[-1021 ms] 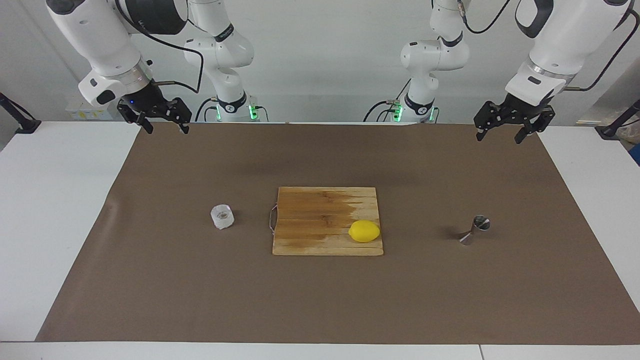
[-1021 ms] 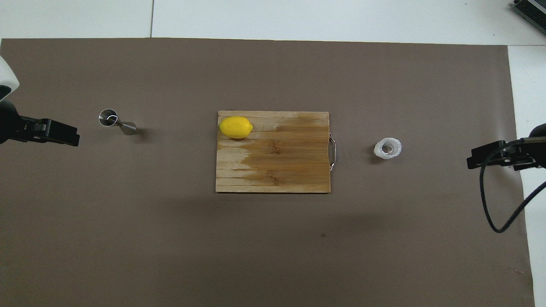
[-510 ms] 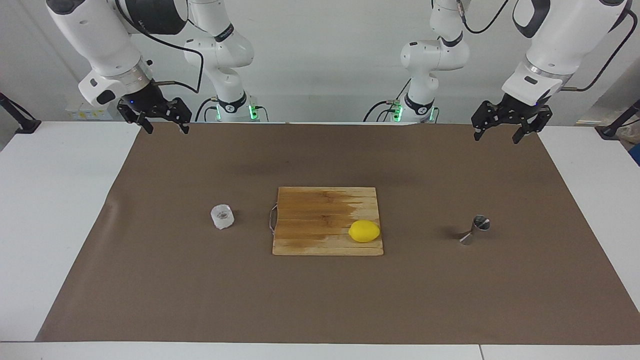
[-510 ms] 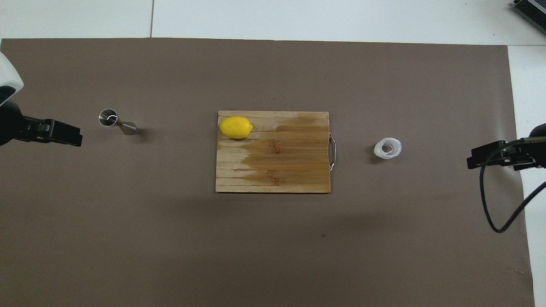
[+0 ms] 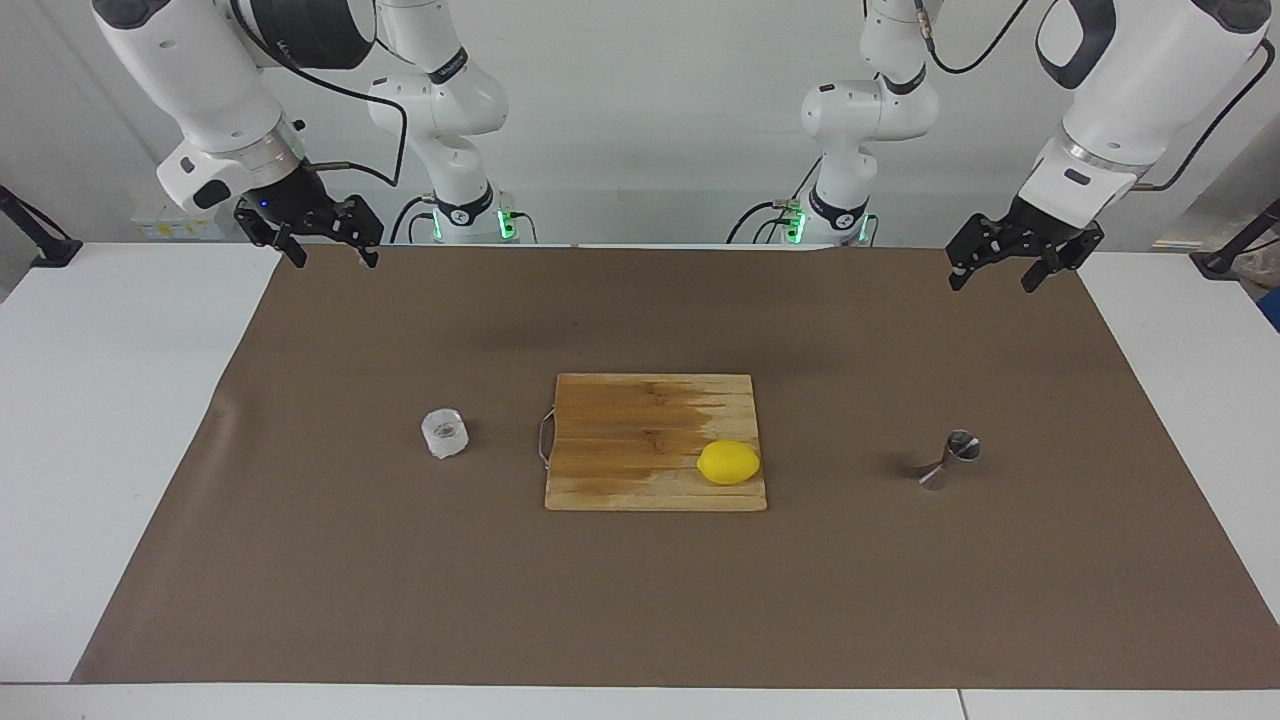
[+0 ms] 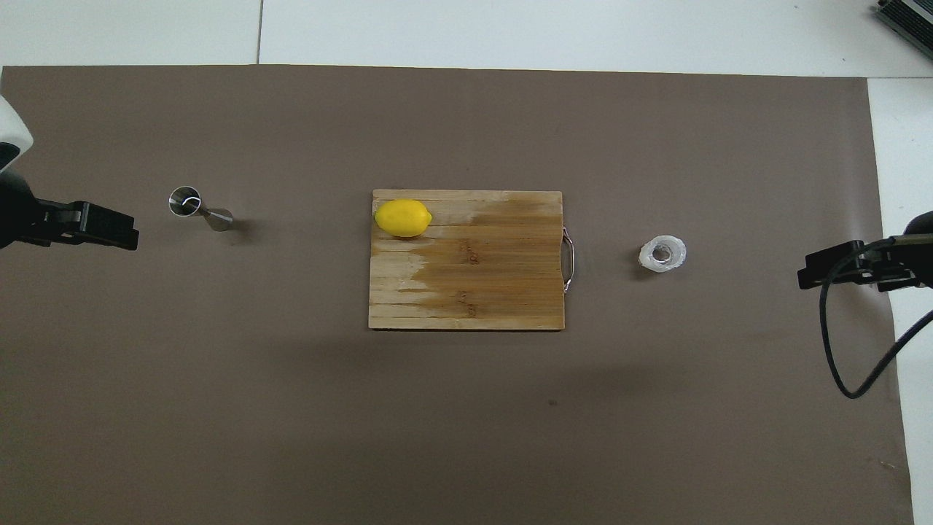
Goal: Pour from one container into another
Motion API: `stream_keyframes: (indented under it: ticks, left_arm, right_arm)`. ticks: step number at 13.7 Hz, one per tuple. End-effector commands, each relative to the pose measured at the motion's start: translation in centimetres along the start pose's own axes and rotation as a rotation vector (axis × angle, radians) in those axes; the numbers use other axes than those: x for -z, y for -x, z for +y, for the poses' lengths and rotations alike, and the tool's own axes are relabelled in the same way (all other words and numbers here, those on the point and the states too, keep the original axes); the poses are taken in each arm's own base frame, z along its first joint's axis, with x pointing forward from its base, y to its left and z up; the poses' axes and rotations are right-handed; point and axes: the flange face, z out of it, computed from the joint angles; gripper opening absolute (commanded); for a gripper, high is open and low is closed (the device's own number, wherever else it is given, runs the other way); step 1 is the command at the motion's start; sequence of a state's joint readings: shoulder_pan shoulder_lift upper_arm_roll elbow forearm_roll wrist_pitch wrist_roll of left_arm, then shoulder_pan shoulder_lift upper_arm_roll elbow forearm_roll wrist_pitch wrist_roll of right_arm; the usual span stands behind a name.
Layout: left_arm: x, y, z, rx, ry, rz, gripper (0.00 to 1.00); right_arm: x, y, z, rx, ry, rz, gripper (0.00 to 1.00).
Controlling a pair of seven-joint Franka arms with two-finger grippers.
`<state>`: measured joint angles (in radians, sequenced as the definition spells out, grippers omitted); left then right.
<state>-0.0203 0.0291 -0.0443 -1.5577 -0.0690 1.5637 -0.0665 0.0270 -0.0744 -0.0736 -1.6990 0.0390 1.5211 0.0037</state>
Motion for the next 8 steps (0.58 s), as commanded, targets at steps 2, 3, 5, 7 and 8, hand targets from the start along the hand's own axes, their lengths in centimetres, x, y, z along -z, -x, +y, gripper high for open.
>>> stream_keyframes:
  ticks: [2,3,5,7,8]
  left_arm:
    - [-1.9,-5.7,-1.7,0.229,0.054,-0.056,1.00]
    - [-2.7,-7.2,-2.1,0.312,0.061,-0.064,1.00]
    - [-4.7,-9.5,-4.7,0.499,0.122,-0.091,1.00]
    - [-5.7,-10.9,-6.9,0.730,0.184,-0.086,1.00]
    - [-8.2,-12.0,-7.7,0.835,0.187,-0.129,1.00]
  right_arm:
    - [0.2,0.0,0.2,-0.020,0.004,0.015,1.00]
    - [0.2,0.0,0.2,-0.020,0.004,0.015,1.00]
    - [0.2,0.0,0.2,-0.020,0.004,0.015,1.00]
    - [0.2,0.0,0.2,-0.020,0.004,0.015,1.00]
    - [0.2,0.0,0.2,-0.020,0.004,0.015,1.00]
